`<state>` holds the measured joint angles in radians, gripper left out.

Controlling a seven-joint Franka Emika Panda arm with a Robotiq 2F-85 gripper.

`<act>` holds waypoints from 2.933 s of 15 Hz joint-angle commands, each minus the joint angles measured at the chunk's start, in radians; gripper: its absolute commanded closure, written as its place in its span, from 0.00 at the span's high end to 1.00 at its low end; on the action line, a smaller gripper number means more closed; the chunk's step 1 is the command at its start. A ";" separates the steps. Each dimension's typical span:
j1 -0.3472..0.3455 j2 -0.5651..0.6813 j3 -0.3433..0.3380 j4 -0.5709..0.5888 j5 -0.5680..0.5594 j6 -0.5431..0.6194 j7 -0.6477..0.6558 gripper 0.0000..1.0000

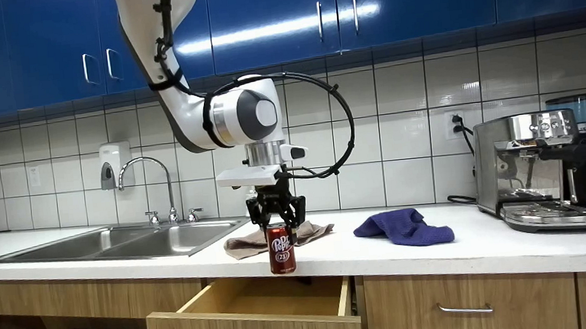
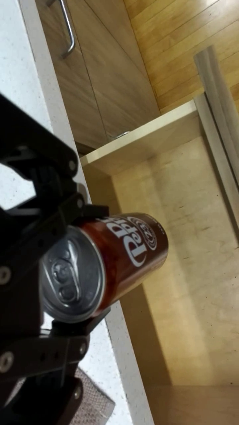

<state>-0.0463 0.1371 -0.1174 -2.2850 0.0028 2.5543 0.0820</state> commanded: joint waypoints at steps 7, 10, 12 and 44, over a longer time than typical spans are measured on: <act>-0.027 0.060 0.022 0.002 0.025 0.080 -0.110 0.38; -0.032 0.086 0.027 0.004 0.027 0.117 -0.139 0.38; -0.040 0.104 0.037 0.004 0.051 0.139 -0.163 0.38; -0.060 0.272 0.092 -0.045 0.062 0.324 -0.211 0.38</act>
<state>-0.0764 0.4139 -0.0476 -2.3154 0.0764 2.8466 -0.1054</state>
